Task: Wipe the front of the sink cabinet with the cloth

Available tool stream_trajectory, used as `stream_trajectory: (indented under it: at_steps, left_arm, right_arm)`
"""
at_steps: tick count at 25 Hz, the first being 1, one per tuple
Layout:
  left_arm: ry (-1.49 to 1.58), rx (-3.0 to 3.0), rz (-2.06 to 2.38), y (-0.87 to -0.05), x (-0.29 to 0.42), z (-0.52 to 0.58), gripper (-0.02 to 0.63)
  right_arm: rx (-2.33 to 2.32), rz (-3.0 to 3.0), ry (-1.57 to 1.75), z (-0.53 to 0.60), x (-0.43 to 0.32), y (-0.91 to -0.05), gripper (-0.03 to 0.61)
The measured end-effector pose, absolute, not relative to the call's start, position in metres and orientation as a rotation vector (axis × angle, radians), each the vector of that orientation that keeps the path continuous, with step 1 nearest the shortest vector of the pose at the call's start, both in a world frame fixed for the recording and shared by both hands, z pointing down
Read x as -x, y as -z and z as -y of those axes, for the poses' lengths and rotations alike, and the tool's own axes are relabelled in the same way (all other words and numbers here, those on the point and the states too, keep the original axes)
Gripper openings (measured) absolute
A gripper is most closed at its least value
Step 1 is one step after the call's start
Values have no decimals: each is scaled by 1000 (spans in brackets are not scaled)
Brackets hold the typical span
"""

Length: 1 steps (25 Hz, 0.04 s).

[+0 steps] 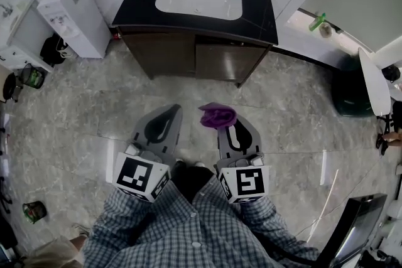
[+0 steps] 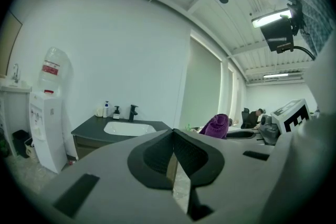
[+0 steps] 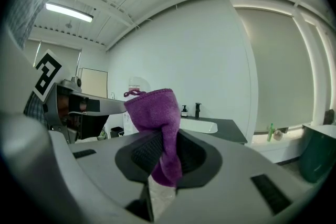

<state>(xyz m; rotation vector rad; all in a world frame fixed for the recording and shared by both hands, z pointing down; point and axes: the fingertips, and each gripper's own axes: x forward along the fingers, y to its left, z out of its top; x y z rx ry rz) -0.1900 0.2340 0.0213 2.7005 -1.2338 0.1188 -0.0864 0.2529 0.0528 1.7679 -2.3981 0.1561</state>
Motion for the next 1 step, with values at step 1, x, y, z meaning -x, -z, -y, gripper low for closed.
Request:
stream_trajectory:
  at_steps: [1]
  left_arm:
    - [-121,-2697,1246,-21,197,-234,11]
  right_arm:
    - [-1756,2407,-160,-252,93,-53,74]
